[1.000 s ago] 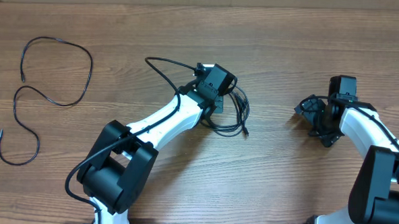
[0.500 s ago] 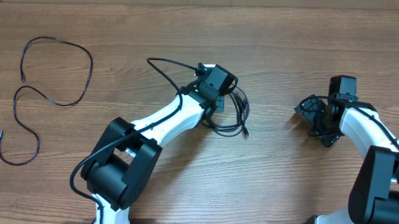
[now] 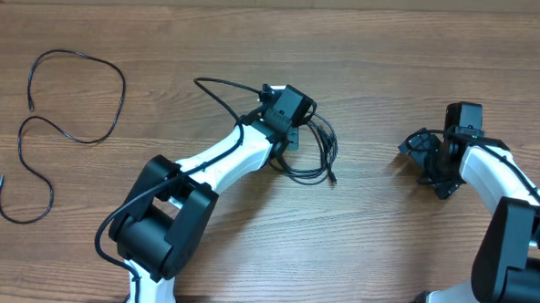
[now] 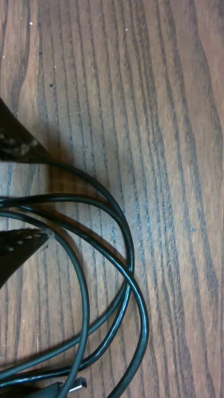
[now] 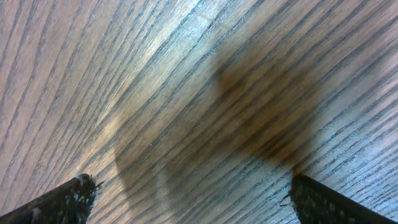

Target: Untangle cables

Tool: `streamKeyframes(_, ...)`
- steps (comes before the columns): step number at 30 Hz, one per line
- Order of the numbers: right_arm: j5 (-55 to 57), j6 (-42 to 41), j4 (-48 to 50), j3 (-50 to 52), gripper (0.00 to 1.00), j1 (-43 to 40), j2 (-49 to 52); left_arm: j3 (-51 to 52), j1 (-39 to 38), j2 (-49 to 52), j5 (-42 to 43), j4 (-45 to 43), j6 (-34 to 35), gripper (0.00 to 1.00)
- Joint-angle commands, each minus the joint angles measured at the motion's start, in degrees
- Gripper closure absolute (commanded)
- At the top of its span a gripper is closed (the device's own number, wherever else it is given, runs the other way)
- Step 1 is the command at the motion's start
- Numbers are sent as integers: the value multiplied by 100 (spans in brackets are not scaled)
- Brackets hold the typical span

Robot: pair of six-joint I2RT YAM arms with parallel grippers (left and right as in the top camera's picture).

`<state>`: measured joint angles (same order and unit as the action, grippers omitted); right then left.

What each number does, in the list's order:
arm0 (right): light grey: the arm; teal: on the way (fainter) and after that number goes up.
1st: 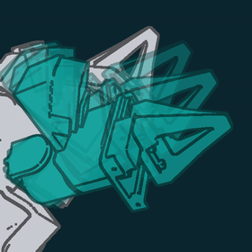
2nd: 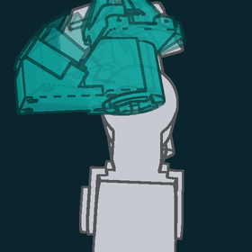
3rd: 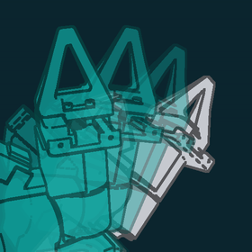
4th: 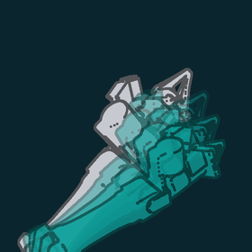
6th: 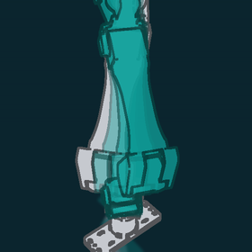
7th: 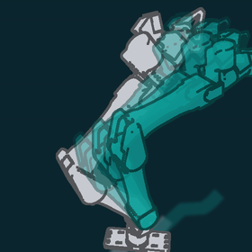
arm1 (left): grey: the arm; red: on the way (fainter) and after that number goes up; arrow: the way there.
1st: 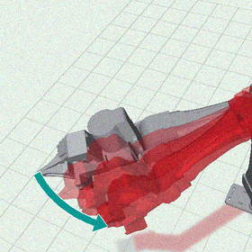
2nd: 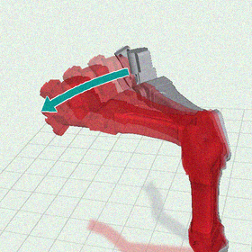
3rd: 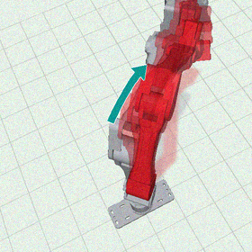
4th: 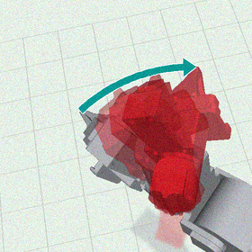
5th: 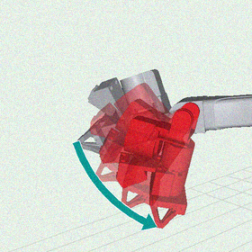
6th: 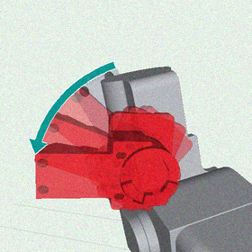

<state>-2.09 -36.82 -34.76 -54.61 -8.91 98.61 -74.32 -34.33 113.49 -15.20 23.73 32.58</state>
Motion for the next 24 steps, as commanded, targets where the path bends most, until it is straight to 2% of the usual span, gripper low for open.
streamKeyframes(1, 9, 22, 13, -9, 0, -7, -109, -44, 35, 63, 4, -68, -44, 69)
streamKeyframes(12, 9, 22, 15, -9, 0, -7, -109, -24, 35, 398, 28, -435, -44, 85)
streamKeyframes(18, 9, 22, 15, -9, 0, -7, -109, -24, 35, 400, 28, -435, -44, 79)
streamKeyframes(24, 9, 22, 15, -9, 0, -7, -109, -24, 35, 400, 31, -431, -44, 82)
